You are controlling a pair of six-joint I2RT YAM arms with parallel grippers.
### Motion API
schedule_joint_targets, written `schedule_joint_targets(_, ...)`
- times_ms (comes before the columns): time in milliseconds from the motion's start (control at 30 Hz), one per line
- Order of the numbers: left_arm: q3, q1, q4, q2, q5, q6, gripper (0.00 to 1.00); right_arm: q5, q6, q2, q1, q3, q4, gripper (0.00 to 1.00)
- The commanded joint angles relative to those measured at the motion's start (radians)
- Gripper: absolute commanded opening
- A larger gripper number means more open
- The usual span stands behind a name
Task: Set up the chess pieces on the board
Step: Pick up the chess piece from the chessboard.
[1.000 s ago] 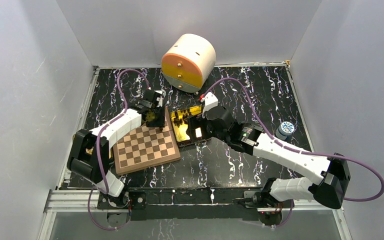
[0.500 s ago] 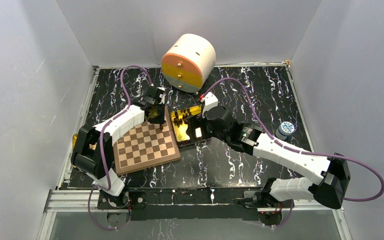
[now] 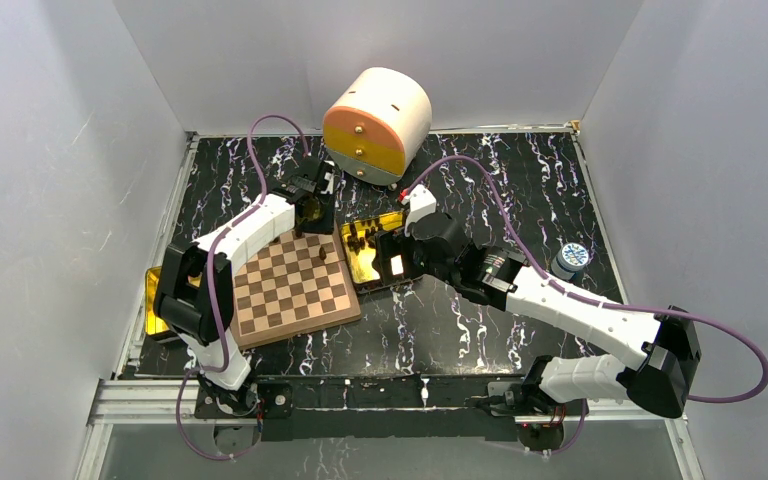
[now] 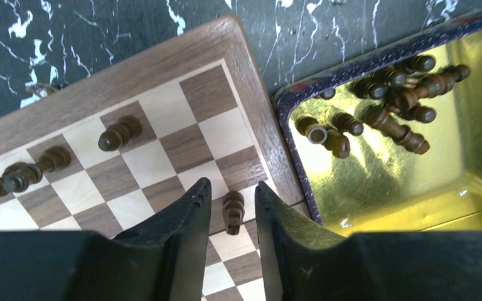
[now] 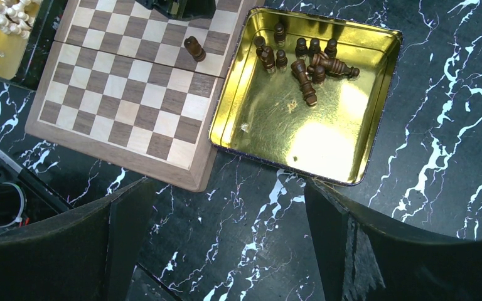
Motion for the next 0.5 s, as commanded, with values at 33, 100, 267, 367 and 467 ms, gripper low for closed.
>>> schedule_joint_targets(33, 0.017, -0.005, -0.095, -0.027, 0.0, 0.007, 0.31, 0.021, 0.012, -0.035, 0.004, -0.006, 0.036, 0.99)
schedule_joint_targets(100, 0.009, -0.004, -0.103, -0.034, 0.012, 0.004, 0.32, 0.022, 0.012, -0.035, 0.003, -0.007, 0.037, 0.99)
schedule_joint_targets(267, -0.016, -0.005, -0.105, -0.029, 0.029, 0.0, 0.28, 0.016, 0.012, -0.027, 0.003, -0.007, 0.04, 0.99)
schedule_joint_targets(367, -0.016, -0.005, -0.111, -0.014, 0.037, 0.001, 0.26, 0.014, 0.013, -0.023, 0.004, -0.007, 0.041, 0.99)
schedule_joint_targets(467, -0.022, -0.005, -0.11, -0.007, 0.038, -0.005, 0.25, 0.014, 0.013, -0.021, 0.004, -0.007, 0.035, 0.99)
